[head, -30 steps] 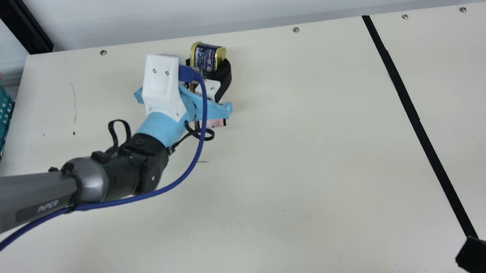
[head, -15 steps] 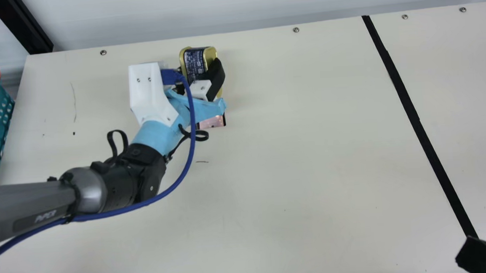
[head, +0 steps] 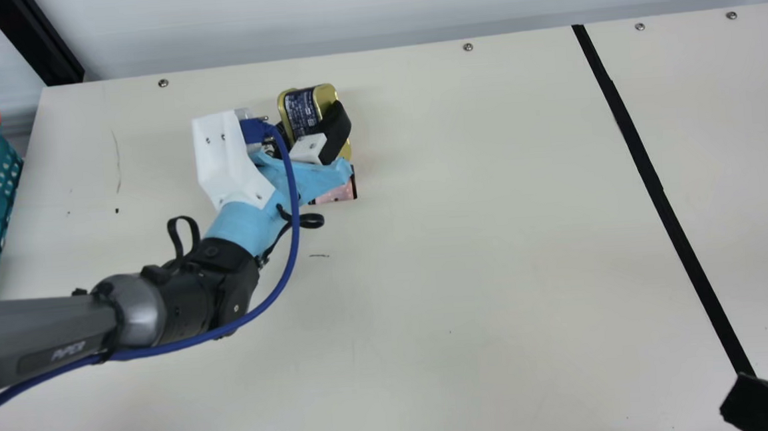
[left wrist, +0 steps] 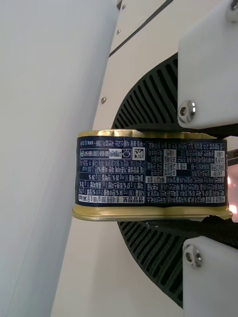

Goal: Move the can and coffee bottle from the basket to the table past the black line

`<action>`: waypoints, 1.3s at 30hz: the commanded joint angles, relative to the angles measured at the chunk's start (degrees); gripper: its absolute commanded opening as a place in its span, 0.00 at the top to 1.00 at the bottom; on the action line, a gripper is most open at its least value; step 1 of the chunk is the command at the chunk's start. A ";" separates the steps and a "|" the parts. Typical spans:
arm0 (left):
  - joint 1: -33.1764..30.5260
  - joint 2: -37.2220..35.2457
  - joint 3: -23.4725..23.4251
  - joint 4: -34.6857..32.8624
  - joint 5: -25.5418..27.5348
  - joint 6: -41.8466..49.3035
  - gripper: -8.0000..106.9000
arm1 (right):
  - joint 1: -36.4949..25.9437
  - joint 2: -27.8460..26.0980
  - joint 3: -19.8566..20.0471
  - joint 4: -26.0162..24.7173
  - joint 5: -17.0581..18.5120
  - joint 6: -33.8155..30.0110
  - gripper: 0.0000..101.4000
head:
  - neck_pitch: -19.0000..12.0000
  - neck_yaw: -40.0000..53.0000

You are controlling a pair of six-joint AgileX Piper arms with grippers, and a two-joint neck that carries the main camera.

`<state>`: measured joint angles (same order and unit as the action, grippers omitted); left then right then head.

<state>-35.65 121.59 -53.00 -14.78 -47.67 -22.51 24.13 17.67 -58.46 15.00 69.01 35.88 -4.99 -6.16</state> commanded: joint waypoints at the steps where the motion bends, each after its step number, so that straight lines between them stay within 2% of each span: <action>1: -0.08 0.05 -0.11 -0.12 -0.01 0.13 0.84 | 0.00 0.00 0.00 0.00 0.00 0.00 0.00 | -0.50 -0.08; 20: -1.65 3.32 -3.47 -1.98 -7.53 7.85 0.84 | 0.00 0.00 0.00 0.00 0.00 0.00 0.00 | -0.50 -0.08; 25: -2.65 3.70 -1.65 -2.63 -12.28 12.77 0.84 | 0.00 0.00 0.00 0.00 0.00 0.00 0.00 | -0.50 -0.08; 32: -4.28 4.16 3.50 -4.65 -22.23 18.04 0.84 | 0.00 0.00 0.00 0.00 0.00 0.00 0.00 | -0.50 -0.08; 39: -4.43 2.14 3.51 -6.19 -22.87 20.93 0.84 | 0.00 0.00 0.00 0.00 0.00 0.00 0.00 | -0.50 -0.08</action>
<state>-40.08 123.74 -49.49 -20.85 -70.38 -1.58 24.13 17.67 -58.46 15.00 69.01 35.88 -4.99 -6.16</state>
